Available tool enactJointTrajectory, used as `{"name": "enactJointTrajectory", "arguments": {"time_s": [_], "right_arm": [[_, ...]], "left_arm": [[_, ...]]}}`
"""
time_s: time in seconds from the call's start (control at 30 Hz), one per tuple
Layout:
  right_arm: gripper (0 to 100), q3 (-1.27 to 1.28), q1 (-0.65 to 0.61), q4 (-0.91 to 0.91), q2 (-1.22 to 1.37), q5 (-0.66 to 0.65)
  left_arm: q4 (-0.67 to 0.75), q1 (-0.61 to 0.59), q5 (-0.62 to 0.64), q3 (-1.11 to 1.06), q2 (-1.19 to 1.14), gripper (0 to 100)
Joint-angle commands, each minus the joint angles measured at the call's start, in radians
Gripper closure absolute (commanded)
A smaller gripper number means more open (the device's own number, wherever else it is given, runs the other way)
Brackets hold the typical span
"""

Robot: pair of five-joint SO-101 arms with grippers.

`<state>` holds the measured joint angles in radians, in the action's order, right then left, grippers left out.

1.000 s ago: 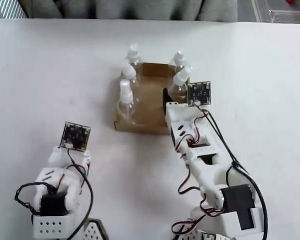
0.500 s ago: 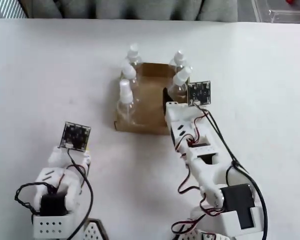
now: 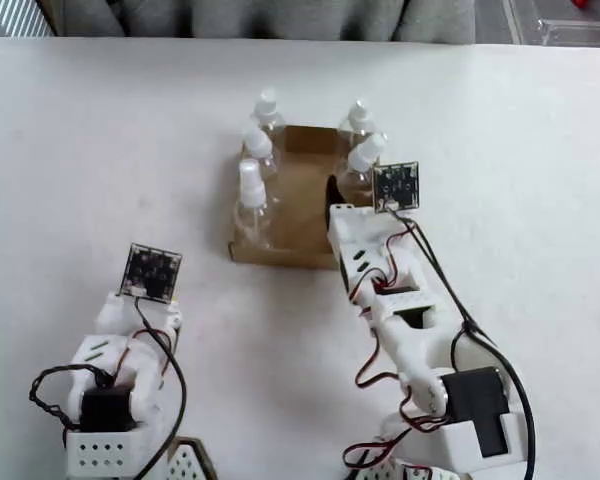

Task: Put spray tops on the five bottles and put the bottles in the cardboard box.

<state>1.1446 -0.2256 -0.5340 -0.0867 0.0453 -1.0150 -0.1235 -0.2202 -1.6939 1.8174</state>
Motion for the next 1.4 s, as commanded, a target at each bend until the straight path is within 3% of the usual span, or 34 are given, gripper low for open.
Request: {"name": "enactJointTrajectory", "arguments": {"time_s": [0.0,0.37,1.07,1.37], "right_arm": [[83.7,-0.005,0.010,0.013,0.013,-0.003],[78.2,-0.005,0.007,0.013,0.013,-0.003],[77.9,-0.005,0.013,0.005,0.004,-0.002],[77.9,0.055,0.005,-0.189,0.013,-0.002]], "left_arm": [[-0.008,-0.007,-0.008,0.002,0.002,98],[-0.008,-0.007,-0.008,0.002,0.002,98],[-0.008,-0.007,-0.008,0.002,0.002,98],[-0.008,-0.007,-0.008,0.002,0.002,98]]}}
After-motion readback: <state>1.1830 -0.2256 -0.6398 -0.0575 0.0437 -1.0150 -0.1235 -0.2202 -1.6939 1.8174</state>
